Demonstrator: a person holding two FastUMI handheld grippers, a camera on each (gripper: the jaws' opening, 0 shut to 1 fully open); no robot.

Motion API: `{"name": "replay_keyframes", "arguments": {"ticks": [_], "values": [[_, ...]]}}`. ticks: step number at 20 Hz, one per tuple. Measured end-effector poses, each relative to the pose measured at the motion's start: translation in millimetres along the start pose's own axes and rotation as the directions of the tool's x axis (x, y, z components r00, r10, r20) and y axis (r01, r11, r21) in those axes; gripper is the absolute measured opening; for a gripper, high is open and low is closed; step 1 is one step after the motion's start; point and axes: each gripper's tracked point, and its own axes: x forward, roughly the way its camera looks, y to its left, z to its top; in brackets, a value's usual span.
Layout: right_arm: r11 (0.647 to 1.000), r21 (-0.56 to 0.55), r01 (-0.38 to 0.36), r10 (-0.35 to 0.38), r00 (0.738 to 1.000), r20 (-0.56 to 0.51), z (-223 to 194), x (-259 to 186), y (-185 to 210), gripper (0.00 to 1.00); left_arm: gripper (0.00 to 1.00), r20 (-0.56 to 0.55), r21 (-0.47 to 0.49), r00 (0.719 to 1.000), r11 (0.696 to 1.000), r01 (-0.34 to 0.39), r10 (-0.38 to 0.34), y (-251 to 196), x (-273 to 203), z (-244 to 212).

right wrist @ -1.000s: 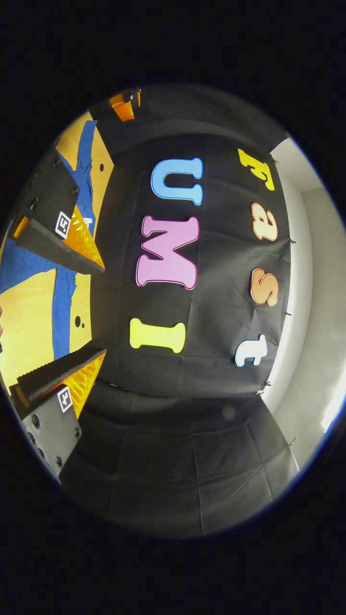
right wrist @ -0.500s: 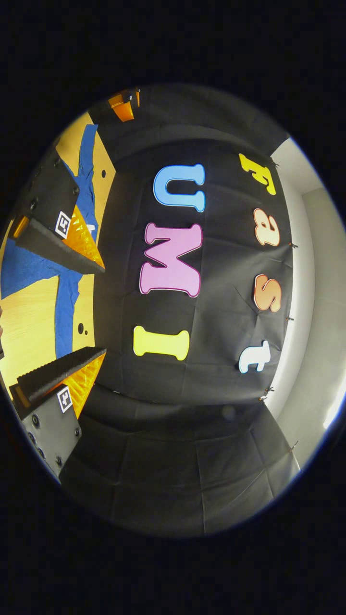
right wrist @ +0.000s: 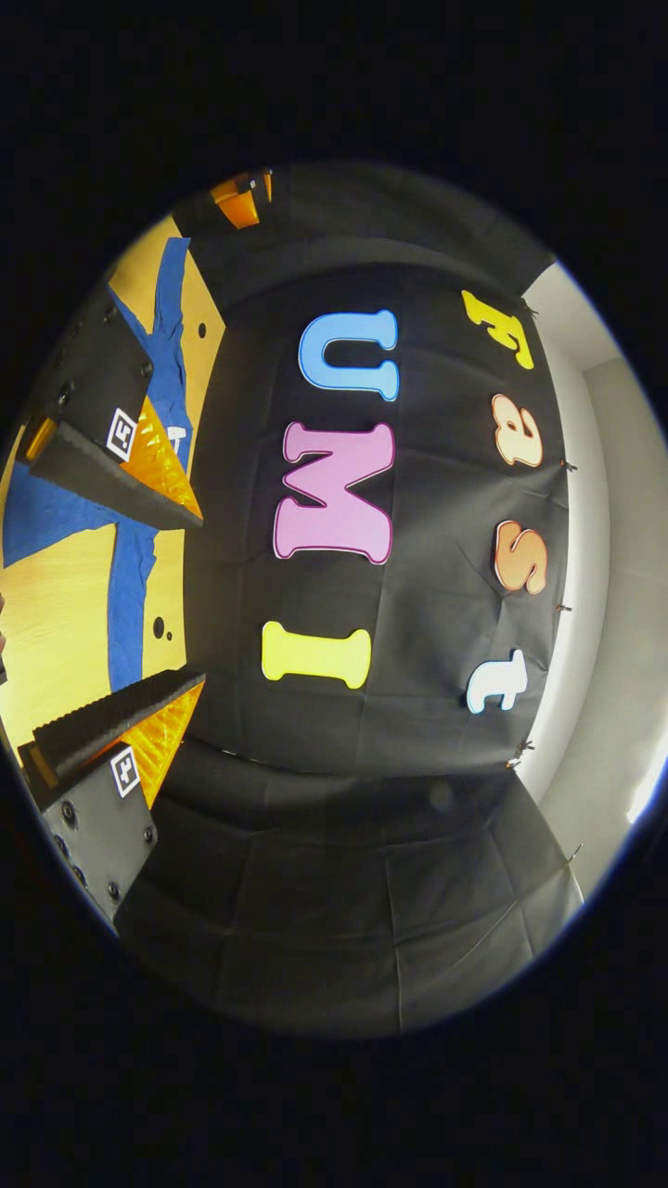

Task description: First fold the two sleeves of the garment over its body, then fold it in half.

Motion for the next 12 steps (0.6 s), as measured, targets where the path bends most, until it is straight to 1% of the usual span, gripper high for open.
{"name": "replay_keyframes", "arguments": {"ticks": [6, 9, 12], "values": [[1.0, 0.002, -0.016, 0.016, 1.0, 0.008, 0, 17, -9, 0.95, 0.83, -0.007, 0.008, 1.0, 1.0, 0.014, -0.014, -7, 6, -1], [1.0, 0.01, -0.021, 0.021, 1.0, 0.021, 7, 41, -16, 0.95, 0.83, -0.013, 0.01, 0.999, 0.999, 0.03, -0.03, -14, 8, -1], [1.0, 0.006, -0.014, 0.013, 0.998, 0.066, 27, 70, -28, 0.95, 0.83, -0.009, 0.024, 0.999, 0.999, 0.044, -0.044, -17, 16, 3]]}}
